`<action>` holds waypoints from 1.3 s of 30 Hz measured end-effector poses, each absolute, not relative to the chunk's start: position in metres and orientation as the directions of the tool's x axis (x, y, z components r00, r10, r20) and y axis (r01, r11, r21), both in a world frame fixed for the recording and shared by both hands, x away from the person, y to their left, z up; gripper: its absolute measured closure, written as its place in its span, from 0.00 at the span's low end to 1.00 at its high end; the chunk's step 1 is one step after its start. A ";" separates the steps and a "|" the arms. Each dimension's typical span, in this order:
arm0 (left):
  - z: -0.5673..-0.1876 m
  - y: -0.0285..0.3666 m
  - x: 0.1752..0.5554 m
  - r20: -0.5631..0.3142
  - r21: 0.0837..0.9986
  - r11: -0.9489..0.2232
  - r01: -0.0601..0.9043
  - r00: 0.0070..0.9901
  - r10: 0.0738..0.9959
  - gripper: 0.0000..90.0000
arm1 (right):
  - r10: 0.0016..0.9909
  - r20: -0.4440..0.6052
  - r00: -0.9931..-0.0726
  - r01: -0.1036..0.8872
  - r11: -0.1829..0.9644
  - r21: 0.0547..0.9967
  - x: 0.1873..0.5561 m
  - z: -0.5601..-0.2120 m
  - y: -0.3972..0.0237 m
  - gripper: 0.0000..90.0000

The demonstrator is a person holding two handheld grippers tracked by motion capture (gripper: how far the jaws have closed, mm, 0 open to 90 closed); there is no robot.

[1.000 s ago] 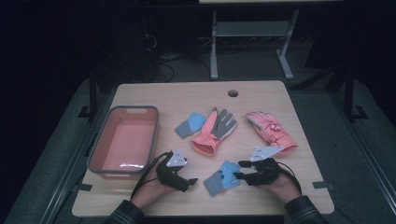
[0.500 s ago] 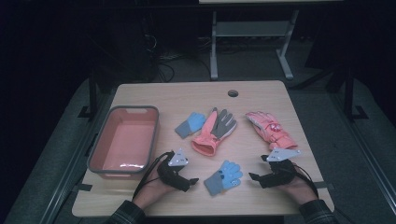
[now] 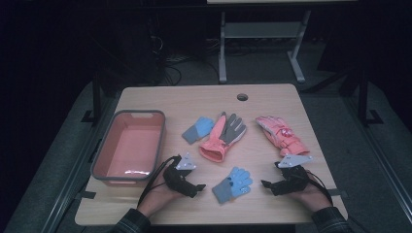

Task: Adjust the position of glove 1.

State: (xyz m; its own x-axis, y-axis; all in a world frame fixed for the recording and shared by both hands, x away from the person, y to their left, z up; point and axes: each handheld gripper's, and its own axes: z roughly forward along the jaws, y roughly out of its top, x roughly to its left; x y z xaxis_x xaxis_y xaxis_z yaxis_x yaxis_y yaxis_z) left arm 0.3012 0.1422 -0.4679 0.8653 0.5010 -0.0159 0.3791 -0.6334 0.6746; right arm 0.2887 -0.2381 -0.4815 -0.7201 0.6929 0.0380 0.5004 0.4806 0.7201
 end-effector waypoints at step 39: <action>-0.391 0.121 0.406 0.013 0.707 -0.548 0.447 0.767 0.642 0.21 | 0.702 0.042 -0.711 0.512 0.476 0.715 0.289 -0.482 -0.238 0.10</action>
